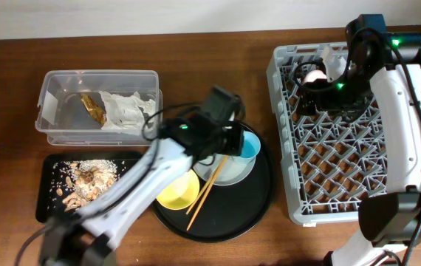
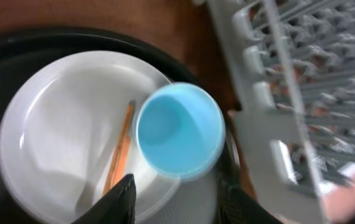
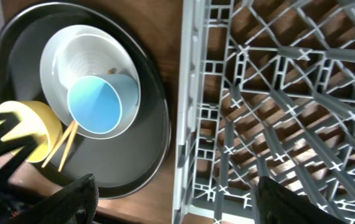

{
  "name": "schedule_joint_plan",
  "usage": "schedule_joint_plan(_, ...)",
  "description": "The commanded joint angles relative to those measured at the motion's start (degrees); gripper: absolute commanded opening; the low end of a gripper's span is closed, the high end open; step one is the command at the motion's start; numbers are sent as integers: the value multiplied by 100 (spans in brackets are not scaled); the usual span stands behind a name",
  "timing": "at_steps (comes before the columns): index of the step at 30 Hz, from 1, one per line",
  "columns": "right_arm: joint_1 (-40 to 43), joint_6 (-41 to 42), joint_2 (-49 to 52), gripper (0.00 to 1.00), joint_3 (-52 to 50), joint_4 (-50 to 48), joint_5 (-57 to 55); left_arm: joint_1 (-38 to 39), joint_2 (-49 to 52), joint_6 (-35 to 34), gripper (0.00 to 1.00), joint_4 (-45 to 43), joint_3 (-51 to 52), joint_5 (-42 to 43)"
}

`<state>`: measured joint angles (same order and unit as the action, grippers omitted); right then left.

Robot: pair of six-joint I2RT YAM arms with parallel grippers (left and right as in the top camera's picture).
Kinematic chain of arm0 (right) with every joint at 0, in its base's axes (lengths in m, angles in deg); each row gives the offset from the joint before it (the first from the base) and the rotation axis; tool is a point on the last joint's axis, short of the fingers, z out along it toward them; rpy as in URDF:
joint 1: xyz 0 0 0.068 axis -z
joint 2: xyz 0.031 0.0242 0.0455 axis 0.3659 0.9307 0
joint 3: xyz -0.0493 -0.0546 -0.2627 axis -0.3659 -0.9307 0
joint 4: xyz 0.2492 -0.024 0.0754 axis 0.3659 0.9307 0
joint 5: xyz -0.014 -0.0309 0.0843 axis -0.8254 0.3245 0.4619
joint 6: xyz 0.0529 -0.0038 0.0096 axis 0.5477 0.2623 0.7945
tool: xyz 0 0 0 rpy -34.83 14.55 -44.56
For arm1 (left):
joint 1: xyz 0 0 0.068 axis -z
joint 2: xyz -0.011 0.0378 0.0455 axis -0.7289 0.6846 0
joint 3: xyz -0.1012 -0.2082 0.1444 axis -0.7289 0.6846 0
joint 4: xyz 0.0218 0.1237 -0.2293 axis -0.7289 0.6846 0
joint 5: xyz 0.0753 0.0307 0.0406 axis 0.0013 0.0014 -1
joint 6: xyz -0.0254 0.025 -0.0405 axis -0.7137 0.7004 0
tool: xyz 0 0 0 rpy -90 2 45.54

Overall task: Sort waste into correct bins and load items into the dishwasher rack
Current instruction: 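Grasp the blue cup with the left gripper and lift it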

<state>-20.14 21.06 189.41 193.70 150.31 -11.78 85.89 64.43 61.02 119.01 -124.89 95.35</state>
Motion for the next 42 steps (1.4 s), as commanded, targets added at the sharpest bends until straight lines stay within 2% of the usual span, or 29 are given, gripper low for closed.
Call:
schedule_joint_plan(1,31,46,-107,82,96,20,-142,28,726,-103,41,-260,24,-302)
schedule_joint_plan(4,31,44,-107,82,96,17,-140,24,1060,-101,40,-476,24,-304)
schedule_joint_plan(7,31,44,-107,82,96,17,-140,24,1119,-98,3,-531,22,-304)
schedule_joint_plan(8,31,44,-107,82,96,11,-142,24,1115,-98,0,-531,17,-302)
schedule_joint_plan(12,33,44,-120,83,101,-20,-140,15,990,-92,0,-494,-164,-243)
schedule_joint_plan(15,105,44,-190,83,249,-13,-81,-101,535,-81,0,-258,-573,39)
schedule_joint_plan(20,424,-350,-603,89,450,-2,1113,-848,-595,-44,0,732,-1517,879)
schedule_joint_plan(22,520,-859,-728,90,450,103,1978,-1305,-938,85,0,817,-1587,1812)
schedule_joint_plan(25,555,-2435,-793,94,450,544,3829,-2170,-1226,369,0,782,-1587,4148)
schedule_joint_plan(27,503,-2990,-793,99,407,588,4658,-2610,-1202,610,0,697,-1585,5613)
schedule_joint_plan(28,426,-3198,-791,99,393,588,4992,-2721,-1169,737,0,675,-1585,5982)
schedule_joint_plan(31,-37,-3788,-793,99,389,588,5685,-2774,-1023,898,0,490,-1585,6227)
schedule_joint_plan(36,-883,-4516,-793,99,389,588,5683,-2774,-848,990,0,442,-1585,6806)
schedule_joint_plan(39,-1207,-4656,-793,99,389,588,5674,-2774,-822,986,0,442,-1585,6837)
schedule_joint_plan(42,-1384,-4675,-791,99,389,525,5674,-2750,-822,986,0,413,-1585,7224)
